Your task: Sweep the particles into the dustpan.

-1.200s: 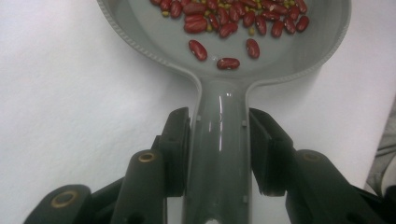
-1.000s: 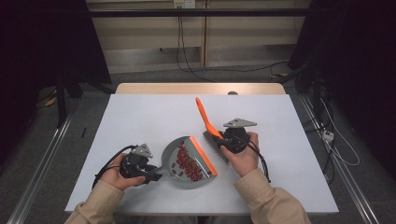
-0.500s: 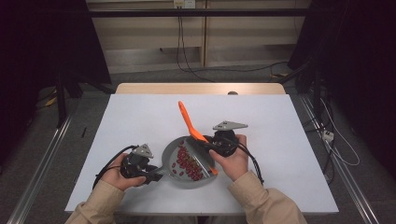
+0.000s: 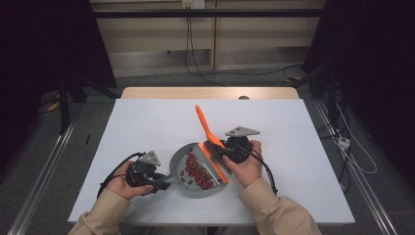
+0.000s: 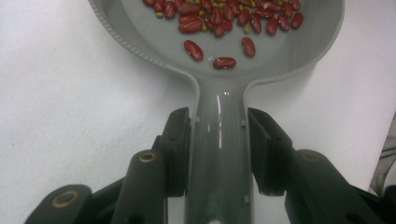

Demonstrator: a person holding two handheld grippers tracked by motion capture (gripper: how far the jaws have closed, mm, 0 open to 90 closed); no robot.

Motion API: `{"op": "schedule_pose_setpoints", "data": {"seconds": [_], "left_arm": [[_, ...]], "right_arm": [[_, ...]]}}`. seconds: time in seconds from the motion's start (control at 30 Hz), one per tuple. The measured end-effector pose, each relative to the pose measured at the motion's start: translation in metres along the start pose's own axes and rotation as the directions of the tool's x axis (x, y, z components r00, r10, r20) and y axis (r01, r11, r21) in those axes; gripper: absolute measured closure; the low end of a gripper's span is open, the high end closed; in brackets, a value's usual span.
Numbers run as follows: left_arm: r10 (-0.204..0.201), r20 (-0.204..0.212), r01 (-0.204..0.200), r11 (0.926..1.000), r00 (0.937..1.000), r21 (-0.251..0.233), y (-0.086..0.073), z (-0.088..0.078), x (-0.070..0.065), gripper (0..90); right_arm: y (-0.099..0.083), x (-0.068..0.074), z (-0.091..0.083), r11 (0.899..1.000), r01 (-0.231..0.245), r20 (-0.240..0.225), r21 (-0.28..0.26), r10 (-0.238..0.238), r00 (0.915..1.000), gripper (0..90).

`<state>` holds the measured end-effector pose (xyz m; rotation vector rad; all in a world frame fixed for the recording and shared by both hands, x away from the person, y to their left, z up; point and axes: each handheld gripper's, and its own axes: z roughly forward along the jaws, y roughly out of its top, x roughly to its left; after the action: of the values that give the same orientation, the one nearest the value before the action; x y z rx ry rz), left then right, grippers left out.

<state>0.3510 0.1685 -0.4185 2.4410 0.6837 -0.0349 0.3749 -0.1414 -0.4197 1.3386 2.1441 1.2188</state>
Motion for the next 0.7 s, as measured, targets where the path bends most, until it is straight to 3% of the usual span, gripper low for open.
{"op": "schedule_pose_setpoints", "data": {"seconds": [0.1, 0.27, 0.33, 0.47, 0.53, 0.57, 0.6, 0.63, 0.67, 0.7], "left_arm": [[-0.001, 0.000, 0.001, 1.0000, 1.0000, 0.000, 0.000, 0.000, 0.000, 62.1], [-0.014, 0.001, 0.014, 0.9999, 0.9999, -0.005, 0.000, 0.000, 0.000, 62.1], [-0.016, -0.002, 0.016, 0.9999, 0.9999, -0.005, 0.000, 0.000, 0.000, 62.1], [-0.009, -0.005, 0.009, 1.0000, 0.9999, 0.002, 0.001, 0.000, 0.001, 62.0], [-0.021, -0.008, 0.021, 0.9998, 0.9997, -0.004, 0.001, 0.002, 0.000, 62.1], [-0.001, -0.007, 0.001, 0.9999, 1.0000, 0.012, 0.002, 0.002, 0.001, 62.1], [-0.016, -0.009, 0.016, 0.9999, 0.9998, 0.007, 0.003, 0.002, 0.000, 62.2], [-0.025, -0.013, 0.025, 0.9997, 0.9996, 0.002, 0.003, 0.002, -0.001, 62.2], [-0.009, -0.011, 0.009, 0.9998, 0.9999, 0.017, 0.004, 0.001, 0.000, 62.2], [-0.027, -0.012, 0.028, 0.9996, 0.9995, 0.004, 0.003, 0.002, -0.001, 62.1]], "right_arm": [[0.001, -0.002, -0.002, 1.000, -0.021, -0.023, -0.005, 0.021, 0.9995, 71.6], [0.003, -0.005, -0.005, 1.000, -0.022, -0.014, -0.016, 0.022, 0.9997, 71.6], [0.004, -0.007, -0.006, 1.000, -0.019, 0.000, -0.019, 0.019, 0.9998, 71.6], [0.001, -0.010, -0.004, 1.000, 0.022, 0.079, -0.005, -0.022, 0.9967, 71.6], [-0.003, -0.006, -0.001, 1.000, 0.013, 0.046, -0.013, -0.012, 0.9989, 71.6], [-0.002, -0.002, -0.001, 1.000, 0.007, 0.024, -0.003, -0.007, 0.9997, 71.6], [-0.002, 0.003, 0.000, 1.000, 0.007, 0.010, 0.006, -0.007, 0.9999, 71.5], [-0.002, 0.008, 0.000, 1.000, 0.014, 0.007, 0.010, -0.014, 0.9999, 71.5], [-0.002, 0.013, 0.000, 1.000, 0.023, 0.008, 0.008, -0.023, 0.9997, 71.3], [-0.003, 0.015, 0.000, 1.000, 0.024, 0.005, 0.004, -0.024, 0.9997, 71.3]]}}
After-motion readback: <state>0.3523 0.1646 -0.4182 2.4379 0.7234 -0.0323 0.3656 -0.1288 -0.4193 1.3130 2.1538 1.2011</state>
